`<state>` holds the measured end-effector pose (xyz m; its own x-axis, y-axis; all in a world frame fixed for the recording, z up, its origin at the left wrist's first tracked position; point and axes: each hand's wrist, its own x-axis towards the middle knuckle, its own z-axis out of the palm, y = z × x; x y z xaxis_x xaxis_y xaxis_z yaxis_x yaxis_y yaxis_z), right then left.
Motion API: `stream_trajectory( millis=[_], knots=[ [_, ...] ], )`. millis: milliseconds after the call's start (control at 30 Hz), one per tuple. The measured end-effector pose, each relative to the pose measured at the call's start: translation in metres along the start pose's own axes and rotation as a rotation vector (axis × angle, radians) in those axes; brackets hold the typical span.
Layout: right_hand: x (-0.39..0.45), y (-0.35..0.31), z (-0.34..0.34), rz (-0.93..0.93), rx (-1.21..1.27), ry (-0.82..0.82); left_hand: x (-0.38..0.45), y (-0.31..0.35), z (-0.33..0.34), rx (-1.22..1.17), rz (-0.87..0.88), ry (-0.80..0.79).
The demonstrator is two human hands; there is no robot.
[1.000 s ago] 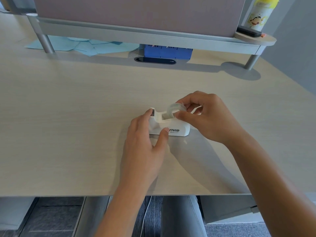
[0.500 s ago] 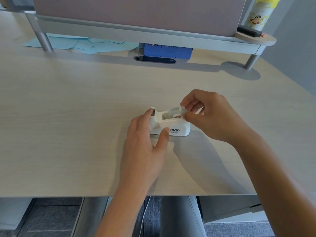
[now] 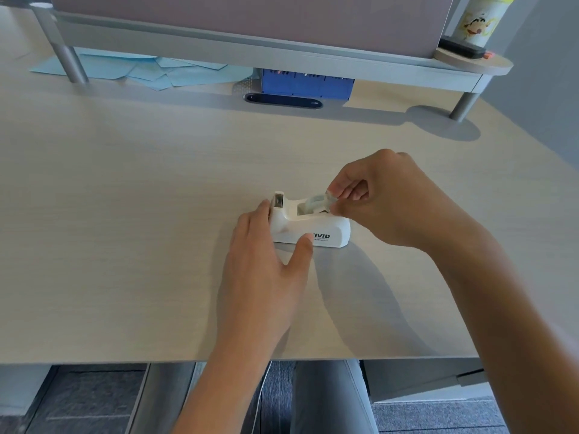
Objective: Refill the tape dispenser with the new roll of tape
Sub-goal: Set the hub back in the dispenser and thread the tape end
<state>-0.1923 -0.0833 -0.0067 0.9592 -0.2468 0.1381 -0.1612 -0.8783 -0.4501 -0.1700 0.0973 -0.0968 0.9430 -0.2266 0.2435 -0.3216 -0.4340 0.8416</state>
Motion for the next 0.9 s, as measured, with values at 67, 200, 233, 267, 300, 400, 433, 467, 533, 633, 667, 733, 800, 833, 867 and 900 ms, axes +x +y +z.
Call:
stream_trajectory(
  millis=[67, 200, 233, 267, 300, 400, 433, 467, 533, 633, 667, 733, 800, 833, 867, 900],
  knots=[
    [0.0, -0.002, 0.001, -0.002, -0.02, 0.013, 0.0, 0.001, -0.001, -0.003, -0.016, -0.001],
    [-0.008, -0.001, 0.006, -0.013, 0.026, 0.04, 0.0, 0.001, -0.002, -0.028, -0.032, 0.007],
    [-0.011, 0.0, 0.008, -0.026, 0.033, 0.047, 0.0, 0.001, -0.002, -0.022, -0.023, 0.008],
    [-0.014, 0.001, 0.011, -0.039, 0.033, 0.053, 0.0, 0.001, -0.002, -0.013, -0.014, 0.009],
    [-0.016, 0.002, 0.012, -0.049, 0.03, 0.058, 0.0, 0.001, -0.001, -0.002, -0.004, 0.011],
    [-0.017, 0.004, 0.01, -0.062, 0.036, 0.07, 0.0, 0.0, 0.0, 0.023, 0.007, 0.008],
    [-0.017, 0.004, 0.007, -0.067, 0.043, 0.082, 0.0, 0.0, -0.001, 0.027, 0.006, 0.005],
    [-0.018, 0.004, 0.004, -0.073, 0.047, 0.097, -0.001, 0.001, -0.001, 0.031, 0.007, 0.002],
    [-0.017, 0.002, -0.003, -0.076, 0.045, 0.109, -0.001, 0.001, -0.001, 0.039, 0.012, -0.001],
    [-0.016, -0.001, -0.005, -0.07, 0.033, 0.079, 0.0, 0.0, 0.0, 0.036, 0.015, 0.005],
    [-0.015, -0.001, -0.004, -0.068, 0.025, 0.067, 0.0, 0.0, 0.0, 0.035, 0.018, 0.007],
    [-0.015, 0.0, 0.0, -0.066, 0.004, 0.049, 0.0, 0.0, 0.0, 0.03, 0.022, 0.009],
    [-0.014, 0.001, 0.002, -0.062, -0.006, 0.045, 0.0, 0.001, 0.0, 0.029, 0.02, 0.013],
    [-0.013, 0.0, 0.002, -0.061, -0.011, 0.044, 0.0, 0.0, 0.0, 0.028, 0.02, 0.014],
    [-0.012, -0.001, 0.001, -0.062, -0.018, 0.042, 0.0, 0.0, 0.001, 0.028, 0.019, 0.016],
    [-0.011, -0.002, 0.0, -0.063, -0.027, 0.037, 0.0, 0.0, 0.001, 0.033, 0.018, 0.017]
  ],
)
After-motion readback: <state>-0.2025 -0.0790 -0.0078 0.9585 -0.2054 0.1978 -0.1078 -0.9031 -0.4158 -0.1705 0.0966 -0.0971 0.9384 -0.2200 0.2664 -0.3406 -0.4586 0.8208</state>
